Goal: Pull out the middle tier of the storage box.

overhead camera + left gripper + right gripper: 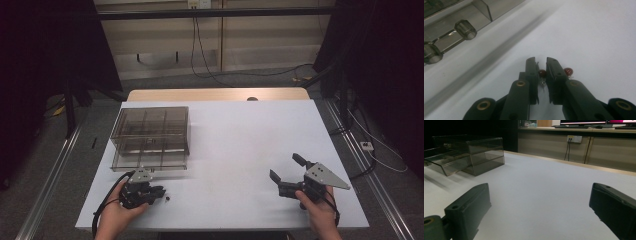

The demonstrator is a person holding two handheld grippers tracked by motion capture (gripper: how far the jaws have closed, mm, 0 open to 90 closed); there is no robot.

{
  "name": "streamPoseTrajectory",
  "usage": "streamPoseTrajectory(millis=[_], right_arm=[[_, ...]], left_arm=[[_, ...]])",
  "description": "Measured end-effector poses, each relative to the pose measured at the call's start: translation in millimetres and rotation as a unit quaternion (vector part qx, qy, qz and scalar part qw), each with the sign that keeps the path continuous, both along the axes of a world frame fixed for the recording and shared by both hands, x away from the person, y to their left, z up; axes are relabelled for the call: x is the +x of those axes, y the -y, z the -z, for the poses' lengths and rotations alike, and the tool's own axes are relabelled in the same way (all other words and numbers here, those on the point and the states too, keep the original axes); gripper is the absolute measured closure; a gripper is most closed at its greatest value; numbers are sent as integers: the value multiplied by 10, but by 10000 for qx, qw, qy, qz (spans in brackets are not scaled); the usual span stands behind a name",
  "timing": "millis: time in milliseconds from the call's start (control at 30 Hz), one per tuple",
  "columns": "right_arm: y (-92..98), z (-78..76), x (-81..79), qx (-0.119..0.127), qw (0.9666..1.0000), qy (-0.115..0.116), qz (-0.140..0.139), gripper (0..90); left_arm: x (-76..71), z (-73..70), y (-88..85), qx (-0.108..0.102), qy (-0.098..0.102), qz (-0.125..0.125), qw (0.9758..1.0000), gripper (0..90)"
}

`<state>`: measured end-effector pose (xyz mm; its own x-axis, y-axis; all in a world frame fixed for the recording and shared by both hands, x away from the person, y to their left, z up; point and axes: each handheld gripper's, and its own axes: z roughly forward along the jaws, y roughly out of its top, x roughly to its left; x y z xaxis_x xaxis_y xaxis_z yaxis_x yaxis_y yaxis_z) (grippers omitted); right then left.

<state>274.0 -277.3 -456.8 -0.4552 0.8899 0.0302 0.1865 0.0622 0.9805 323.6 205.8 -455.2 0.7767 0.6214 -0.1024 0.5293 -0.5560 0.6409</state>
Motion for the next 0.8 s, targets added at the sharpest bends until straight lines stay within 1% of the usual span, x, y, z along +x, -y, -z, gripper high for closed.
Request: streamPoseTrajectory(millis=[67,200,233,267,333,400,433,467,500,567,600,667,733,800], right_arm=[[-1,-2,0,0,10000,9,-5,30],[-6,2,6,-9,10000,-8,-16,29],[-6,1,6,-7,10000,-6,-18,30],[-6,0,6,-6,10000,2,-15,30],[-4,0,5,-1,10000,-11,-7,30],[-2,-1,5,8,10000,-12,-8,30],[-6,-2,4,24,10000,-13,2,29],[-7,-2,4,12,10000,-7,-6,30],[-6,-1,4,-1,10000,-2,-15,30],[-7,0,4,-17,10000,-4,-22,30],[-7,0,3,-19,10000,-5,-22,30],[-6,-1,2,-24,10000,-2,-23,30],[-3,1,3,-21,10000,-9,-9,29],[-3,2,4,-22,10000,-12,-8,30]], left_arm=[[3,-1,1,-19,2,-22,10000,809],[21,-7,-9,-55,20,-151,9999,811],[30,-12,-16,-107,-14,-128,9999,810],[30,-14,-15,-146,-32,-194,9997,810],[34,-24,-20,-158,-84,-163,9997,810],[33,-30,-15,-180,-71,-220,9996,810],[42,-33,-20,-201,-108,-227,9995,811],[50,-38,-24,-202,-96,-215,9995,810],[55,-42,-27,-253,-123,-232,9993,811],[64,-55,-32,-283,-125,-301,9991,810],[72,-68,-40,-269,-125,-285,9992,811],[77,-87,-44,-335,-190,-302,9988,810],[85,-115,-55,-323,-165,-326,9988,810],[86,-141,-55,-392,-192,-365,9984,811]])
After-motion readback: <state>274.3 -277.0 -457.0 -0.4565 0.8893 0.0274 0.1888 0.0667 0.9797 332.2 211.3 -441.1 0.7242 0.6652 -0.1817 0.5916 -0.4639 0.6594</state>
